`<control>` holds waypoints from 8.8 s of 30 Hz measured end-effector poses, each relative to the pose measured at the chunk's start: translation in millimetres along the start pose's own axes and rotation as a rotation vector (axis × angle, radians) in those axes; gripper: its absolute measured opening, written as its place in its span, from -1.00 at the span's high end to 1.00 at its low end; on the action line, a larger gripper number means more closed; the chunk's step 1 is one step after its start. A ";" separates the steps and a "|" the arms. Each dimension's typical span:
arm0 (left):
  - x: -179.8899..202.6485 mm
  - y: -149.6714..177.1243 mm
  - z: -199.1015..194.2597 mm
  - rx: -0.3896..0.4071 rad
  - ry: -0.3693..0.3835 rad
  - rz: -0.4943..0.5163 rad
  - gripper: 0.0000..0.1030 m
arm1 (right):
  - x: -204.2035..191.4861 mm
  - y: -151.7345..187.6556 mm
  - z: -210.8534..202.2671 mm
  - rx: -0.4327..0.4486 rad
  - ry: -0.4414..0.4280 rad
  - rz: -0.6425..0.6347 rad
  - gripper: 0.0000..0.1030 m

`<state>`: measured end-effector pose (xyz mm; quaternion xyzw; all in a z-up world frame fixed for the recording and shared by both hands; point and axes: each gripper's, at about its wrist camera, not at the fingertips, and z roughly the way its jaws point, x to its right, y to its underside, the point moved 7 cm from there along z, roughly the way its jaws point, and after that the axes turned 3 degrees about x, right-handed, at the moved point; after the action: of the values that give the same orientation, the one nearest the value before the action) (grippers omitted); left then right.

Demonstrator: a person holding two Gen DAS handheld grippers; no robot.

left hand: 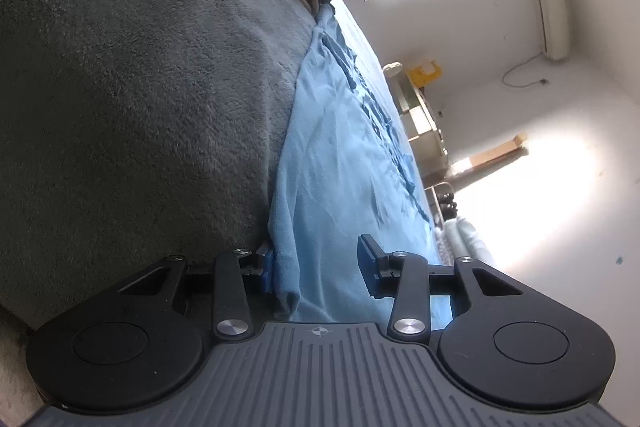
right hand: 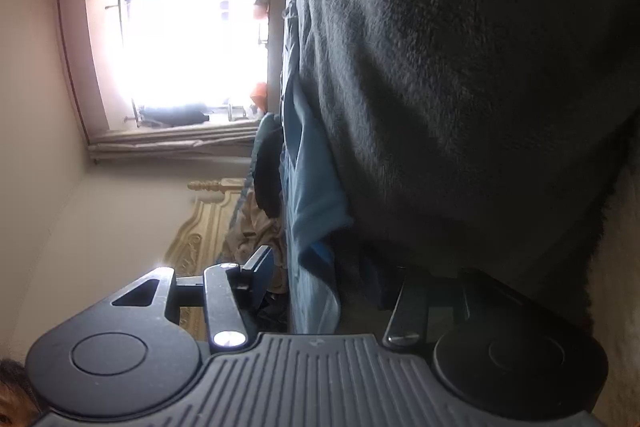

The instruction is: Fold clothes

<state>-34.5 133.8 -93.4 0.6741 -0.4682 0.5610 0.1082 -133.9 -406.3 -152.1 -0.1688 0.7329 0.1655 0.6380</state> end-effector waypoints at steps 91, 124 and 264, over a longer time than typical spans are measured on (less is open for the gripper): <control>101.2 -88.4 -17.7 0.280 0.101 0.118 0.96 | -185.1 13.0 46.2 0.062 0.150 -0.659 0.96; 22.3 -210.8 192.7 0.102 0.004 0.077 0.94 | -109.1 -165.2 253.9 -0.050 0.263 -0.429 0.86; 17.9 -50.5 22.5 0.171 -0.214 0.600 0.31 | -144.7 258.0 407.6 -0.455 0.205 -2.128 0.26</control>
<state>17.1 136.7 -66.7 0.5679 -0.6059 0.5309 -0.1687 124.9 14.8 -55.1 -0.8429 0.2137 -0.3541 0.3442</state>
